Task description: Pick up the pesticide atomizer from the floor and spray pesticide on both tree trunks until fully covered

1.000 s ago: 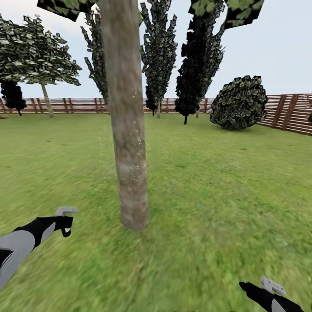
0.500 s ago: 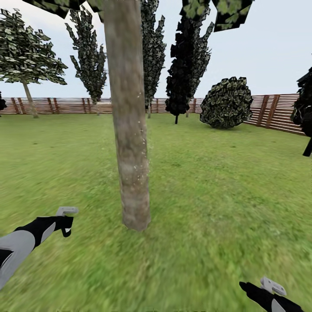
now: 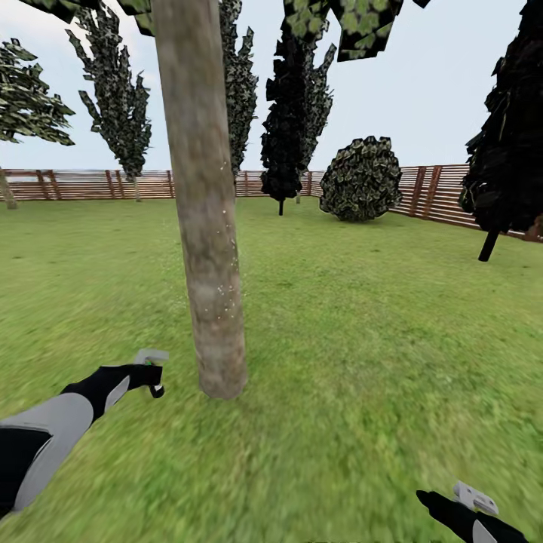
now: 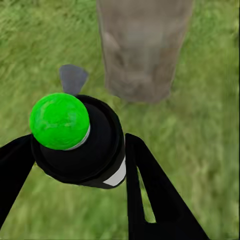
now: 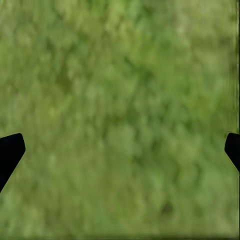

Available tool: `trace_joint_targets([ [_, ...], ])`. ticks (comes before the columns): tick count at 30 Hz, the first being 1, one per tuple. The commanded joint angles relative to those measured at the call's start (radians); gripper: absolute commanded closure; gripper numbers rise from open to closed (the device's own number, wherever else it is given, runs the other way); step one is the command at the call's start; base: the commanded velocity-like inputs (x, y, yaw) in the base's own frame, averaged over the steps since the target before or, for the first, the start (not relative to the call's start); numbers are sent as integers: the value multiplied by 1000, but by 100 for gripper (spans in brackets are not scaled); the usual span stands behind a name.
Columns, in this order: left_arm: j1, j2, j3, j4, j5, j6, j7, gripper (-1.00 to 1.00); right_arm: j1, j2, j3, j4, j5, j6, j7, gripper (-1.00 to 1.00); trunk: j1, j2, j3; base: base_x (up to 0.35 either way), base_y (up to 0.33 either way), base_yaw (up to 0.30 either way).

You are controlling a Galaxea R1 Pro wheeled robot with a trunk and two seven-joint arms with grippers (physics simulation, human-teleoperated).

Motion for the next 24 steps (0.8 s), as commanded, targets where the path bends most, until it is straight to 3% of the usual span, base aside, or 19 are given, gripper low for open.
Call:
trace_joint_targets([
  [1,0,-1,-6,-31,-6,33,-33,100,0,0,0,0,0,0,0,-100,0,0,0,-1,1,-272],
  [4,0,2,-11,-216,-40,277,-131,100,0,0,0,0,0,0,0,-100,0,0,0,0,0,-153],
  [8,-3,-2,-10,-393,-153,505,-152,100,0,0,0,-1,2,0,0,-100,0,0,0,0,0,-24],
  [12,-11,-6,-10,-590,-183,729,-158,100,0,0,1,-1,4,0,0,-100,0,0,0,0,0,-76],
  [16,-71,-7,-11,-682,-185,802,-170,100,0,0,0,-1,3,0,0,-100,0,0,0,0,0,-238],
  [20,-99,-1,-11,-690,-187,810,-185,100,0,0,0,-1,3,-1,0,-100,0,0,0,0,0,-245],
  [24,-151,23,-11,-687,-187,812,-186,100,0,0,0,-1,3,-1,0,-100,0,0,0,0,0,-49],
])
